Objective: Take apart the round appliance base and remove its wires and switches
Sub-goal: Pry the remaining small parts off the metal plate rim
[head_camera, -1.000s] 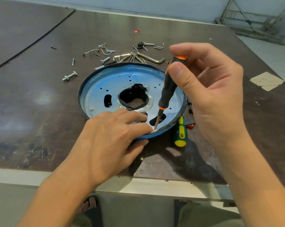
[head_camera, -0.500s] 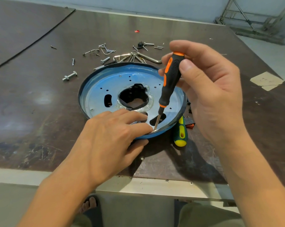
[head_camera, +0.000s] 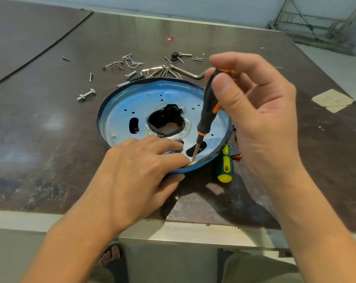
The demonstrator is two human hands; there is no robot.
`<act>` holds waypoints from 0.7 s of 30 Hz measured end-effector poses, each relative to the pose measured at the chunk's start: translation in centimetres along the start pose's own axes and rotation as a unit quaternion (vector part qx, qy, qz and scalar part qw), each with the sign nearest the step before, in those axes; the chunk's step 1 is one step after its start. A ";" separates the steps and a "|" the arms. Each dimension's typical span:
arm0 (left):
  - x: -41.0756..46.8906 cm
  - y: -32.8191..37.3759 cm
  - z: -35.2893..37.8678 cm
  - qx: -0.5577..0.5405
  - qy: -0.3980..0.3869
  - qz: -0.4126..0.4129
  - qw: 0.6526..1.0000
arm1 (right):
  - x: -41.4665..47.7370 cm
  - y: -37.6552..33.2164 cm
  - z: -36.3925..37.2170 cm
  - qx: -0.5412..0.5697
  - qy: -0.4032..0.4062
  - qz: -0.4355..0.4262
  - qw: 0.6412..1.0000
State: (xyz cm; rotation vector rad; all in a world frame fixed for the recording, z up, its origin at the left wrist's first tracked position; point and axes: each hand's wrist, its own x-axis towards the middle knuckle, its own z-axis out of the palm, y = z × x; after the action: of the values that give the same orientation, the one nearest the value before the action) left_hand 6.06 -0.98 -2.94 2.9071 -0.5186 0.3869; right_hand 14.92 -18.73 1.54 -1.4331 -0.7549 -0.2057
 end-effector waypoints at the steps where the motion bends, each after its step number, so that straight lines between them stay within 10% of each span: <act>1: 0.0 0.0 0.0 0.001 0.001 -0.001 1.000 | 0.1 -0.1 0.0 -0.017 -0.001 -0.014 1.000; 21: 0.0 0.0 0.0 0.010 0.000 -0.006 1.000 | 0.3 0.1 -0.9 0.020 0.003 0.035 0.999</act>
State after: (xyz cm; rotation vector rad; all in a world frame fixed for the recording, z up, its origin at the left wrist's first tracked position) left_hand 6.04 -0.99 -2.92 2.9291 -0.5004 0.3919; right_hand 15.50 -19.52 1.67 -1.4176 -0.6992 -0.1384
